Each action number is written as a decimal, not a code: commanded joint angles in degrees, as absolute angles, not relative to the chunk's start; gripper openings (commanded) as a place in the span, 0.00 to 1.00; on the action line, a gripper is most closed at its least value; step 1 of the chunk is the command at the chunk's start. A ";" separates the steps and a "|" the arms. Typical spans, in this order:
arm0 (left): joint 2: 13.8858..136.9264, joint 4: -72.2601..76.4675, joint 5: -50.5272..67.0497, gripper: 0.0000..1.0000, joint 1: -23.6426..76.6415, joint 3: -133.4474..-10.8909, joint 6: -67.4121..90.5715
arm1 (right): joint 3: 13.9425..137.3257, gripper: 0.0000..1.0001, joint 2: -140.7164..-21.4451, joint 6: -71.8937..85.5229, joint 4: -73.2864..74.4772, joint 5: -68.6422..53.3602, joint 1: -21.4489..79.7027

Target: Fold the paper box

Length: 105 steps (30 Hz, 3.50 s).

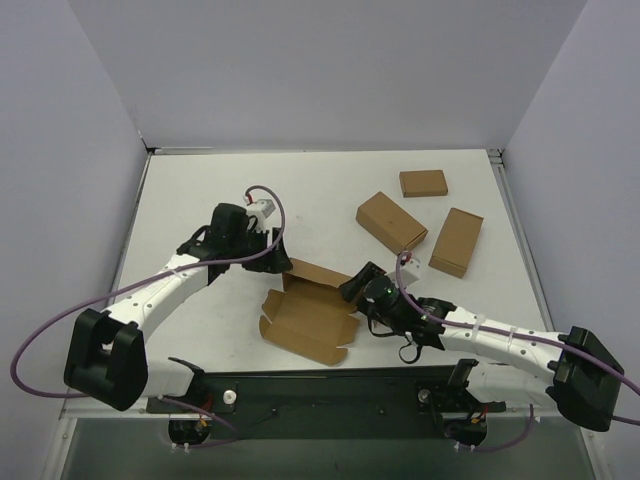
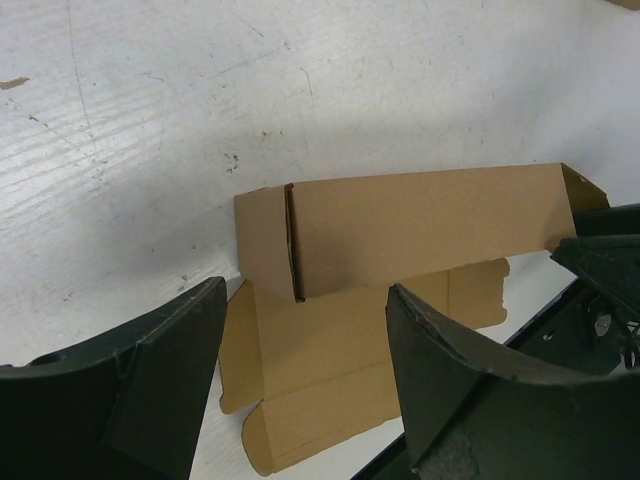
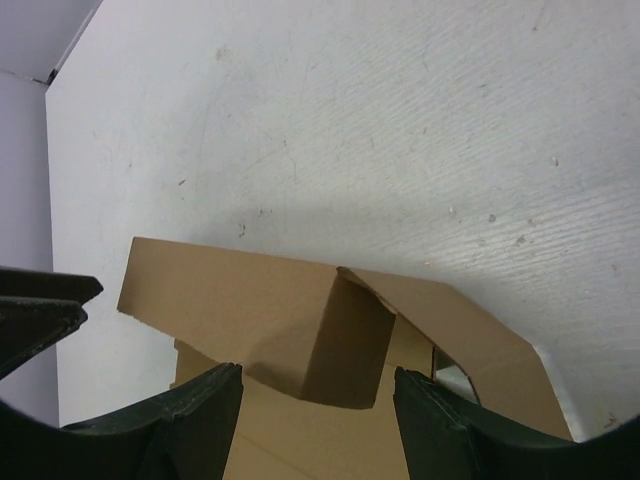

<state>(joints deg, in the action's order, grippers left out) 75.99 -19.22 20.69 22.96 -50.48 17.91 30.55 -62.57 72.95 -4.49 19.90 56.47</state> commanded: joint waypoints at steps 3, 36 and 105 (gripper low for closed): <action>76.73 -15.91 22.41 0.74 24.70 -50.89 18.54 | 28.48 0.62 -63.37 73.74 -9.65 23.29 54.06; 77.87 -19.51 16.70 0.43 28.65 -50.80 16.35 | 24.87 0.74 -56.78 63.28 -15.47 19.69 46.95; 78.93 -19.95 14.85 0.42 30.94 -51.24 15.47 | 17.14 0.49 -58.53 49.14 -25.06 10.10 39.99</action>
<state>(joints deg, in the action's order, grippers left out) 78.85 -20.75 14.76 30.68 -50.48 15.84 17.10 -60.05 54.65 -30.72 5.15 39.53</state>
